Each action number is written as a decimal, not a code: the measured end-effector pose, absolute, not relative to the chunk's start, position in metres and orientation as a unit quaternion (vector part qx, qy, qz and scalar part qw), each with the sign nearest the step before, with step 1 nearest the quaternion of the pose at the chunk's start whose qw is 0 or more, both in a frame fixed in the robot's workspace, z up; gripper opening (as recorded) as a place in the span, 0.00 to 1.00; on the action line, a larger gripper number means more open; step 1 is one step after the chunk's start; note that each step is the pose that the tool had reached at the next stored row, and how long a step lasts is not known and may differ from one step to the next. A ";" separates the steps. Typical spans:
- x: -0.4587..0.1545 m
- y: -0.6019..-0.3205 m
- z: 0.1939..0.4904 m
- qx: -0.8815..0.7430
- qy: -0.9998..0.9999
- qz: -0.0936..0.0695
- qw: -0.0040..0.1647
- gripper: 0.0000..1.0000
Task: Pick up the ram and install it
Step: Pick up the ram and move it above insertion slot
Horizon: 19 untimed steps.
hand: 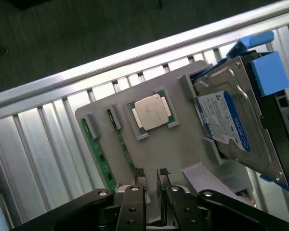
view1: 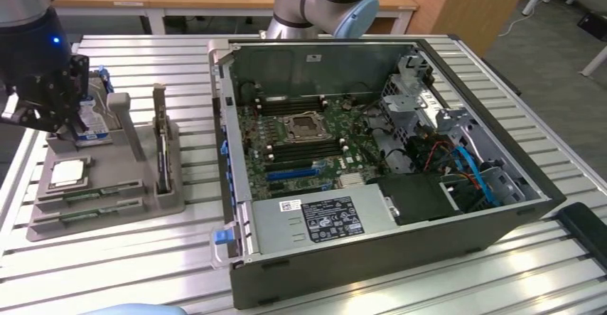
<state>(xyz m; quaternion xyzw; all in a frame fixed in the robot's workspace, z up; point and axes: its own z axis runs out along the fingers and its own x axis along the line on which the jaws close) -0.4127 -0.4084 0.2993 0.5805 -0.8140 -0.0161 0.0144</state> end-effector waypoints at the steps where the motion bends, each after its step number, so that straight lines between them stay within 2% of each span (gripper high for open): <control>1: -0.413 -0.408 0.299 0.588 -0.809 -0.016 0.015 0.24; 19: -0.413 -0.408 0.296 0.711 -0.702 -0.013 0.017 0.24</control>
